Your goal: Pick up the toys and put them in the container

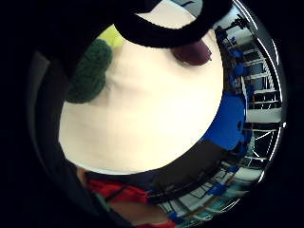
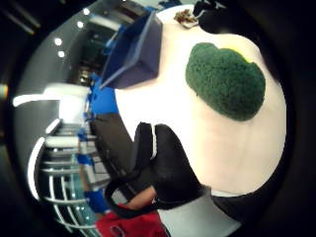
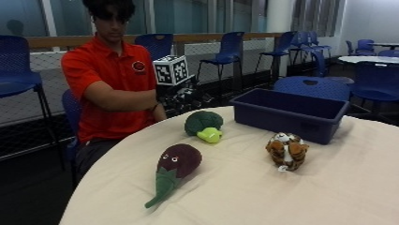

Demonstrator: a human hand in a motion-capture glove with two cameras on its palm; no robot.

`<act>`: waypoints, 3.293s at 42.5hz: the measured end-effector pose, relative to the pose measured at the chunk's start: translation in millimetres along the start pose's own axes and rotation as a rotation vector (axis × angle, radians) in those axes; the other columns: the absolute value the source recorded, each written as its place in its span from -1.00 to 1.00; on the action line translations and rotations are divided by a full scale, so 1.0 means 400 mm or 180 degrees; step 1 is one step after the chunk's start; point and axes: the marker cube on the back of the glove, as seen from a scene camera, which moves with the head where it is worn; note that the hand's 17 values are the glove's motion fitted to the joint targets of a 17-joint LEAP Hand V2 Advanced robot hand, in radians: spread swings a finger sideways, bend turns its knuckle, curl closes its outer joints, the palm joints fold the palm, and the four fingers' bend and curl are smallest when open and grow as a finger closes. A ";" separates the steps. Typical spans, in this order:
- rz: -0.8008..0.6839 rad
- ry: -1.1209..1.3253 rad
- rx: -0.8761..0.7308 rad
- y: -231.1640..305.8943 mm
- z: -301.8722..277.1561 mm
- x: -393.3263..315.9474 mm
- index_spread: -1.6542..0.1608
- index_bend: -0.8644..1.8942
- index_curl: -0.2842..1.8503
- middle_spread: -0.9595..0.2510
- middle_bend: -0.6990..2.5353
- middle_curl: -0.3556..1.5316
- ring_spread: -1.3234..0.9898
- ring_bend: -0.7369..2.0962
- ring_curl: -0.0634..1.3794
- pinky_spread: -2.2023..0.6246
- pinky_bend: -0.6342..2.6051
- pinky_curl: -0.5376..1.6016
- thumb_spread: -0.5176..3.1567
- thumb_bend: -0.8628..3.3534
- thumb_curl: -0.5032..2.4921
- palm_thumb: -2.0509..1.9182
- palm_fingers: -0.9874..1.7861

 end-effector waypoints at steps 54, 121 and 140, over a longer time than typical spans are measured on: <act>-0.0050 0.0601 -0.0440 -0.201 0.116 -0.077 0.39 -0.28 -0.47 0.03 -0.31 -0.30 -0.12 0.03 -0.55 0.30 0.05 -0.17 -0.06 -0.48 -0.36 0.32 0.35; -0.0428 0.0270 -0.0228 -0.579 -0.081 -0.228 0.49 -0.28 -0.48 0.53 -0.52 -0.42 0.19 -0.39 -0.69 0.64 0.22 -0.11 -0.13 -0.63 -0.41 -0.01 -0.54; 0.0781 0.0479 -0.0417 -0.458 -0.024 0.346 0.48 -0.27 -0.49 0.54 -0.52 -0.45 0.20 -0.39 -0.73 0.67 0.22 -0.13 -0.16 -0.63 -0.48 -0.01 -0.51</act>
